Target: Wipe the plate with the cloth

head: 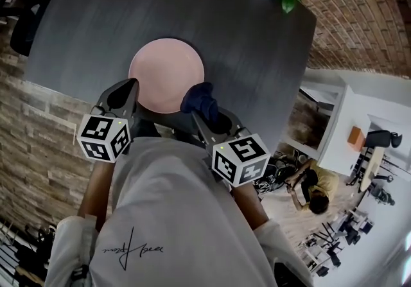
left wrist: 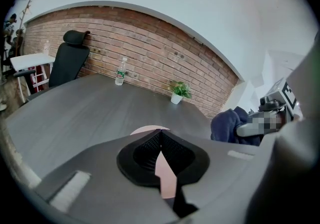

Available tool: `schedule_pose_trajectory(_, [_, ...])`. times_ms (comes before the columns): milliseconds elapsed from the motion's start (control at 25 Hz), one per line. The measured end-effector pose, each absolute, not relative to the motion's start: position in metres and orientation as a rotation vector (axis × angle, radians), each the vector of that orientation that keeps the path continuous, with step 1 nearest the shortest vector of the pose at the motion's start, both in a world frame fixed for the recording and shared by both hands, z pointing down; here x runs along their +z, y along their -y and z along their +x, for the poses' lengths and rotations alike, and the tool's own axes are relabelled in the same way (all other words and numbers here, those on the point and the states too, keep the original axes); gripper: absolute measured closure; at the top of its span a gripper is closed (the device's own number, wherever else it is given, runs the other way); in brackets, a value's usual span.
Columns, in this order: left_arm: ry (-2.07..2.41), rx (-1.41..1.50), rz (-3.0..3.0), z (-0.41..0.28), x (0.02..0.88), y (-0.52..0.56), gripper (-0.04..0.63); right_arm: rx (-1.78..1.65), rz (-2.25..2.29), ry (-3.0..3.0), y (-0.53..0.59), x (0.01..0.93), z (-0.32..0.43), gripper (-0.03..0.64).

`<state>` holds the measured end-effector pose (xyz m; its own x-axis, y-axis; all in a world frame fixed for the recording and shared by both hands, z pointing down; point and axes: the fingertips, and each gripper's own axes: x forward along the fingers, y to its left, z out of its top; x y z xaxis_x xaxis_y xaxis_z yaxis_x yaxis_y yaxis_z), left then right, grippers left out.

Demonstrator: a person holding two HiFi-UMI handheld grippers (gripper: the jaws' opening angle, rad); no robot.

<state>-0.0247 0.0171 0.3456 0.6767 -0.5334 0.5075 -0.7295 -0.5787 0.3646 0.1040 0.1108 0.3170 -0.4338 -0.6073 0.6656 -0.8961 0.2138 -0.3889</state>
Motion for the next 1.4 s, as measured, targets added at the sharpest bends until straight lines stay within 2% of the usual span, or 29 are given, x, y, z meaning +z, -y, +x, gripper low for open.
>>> schedule_pose_trajectory(800, [0.667, 0.583, 2.442, -0.042, 0.381, 0.024, 0.592, 0.904, 1.527, 2.020, -0.066, 0.324, 0.065, 0.523])
schedule_pose_trajectory(1040, [0.675, 0.628, 2.369, -0.050, 0.404, 0.028, 0.526, 0.941, 1.496, 1.999, -0.054, 0.348, 0.064, 0.523])
schedule_pose_trajectory(1400, [0.676, 0.613, 2.160, -0.053, 0.446, 0.029, 0.523, 1.002, 1.438, 1.931, -0.043, 0.388, 0.074, 0.530])
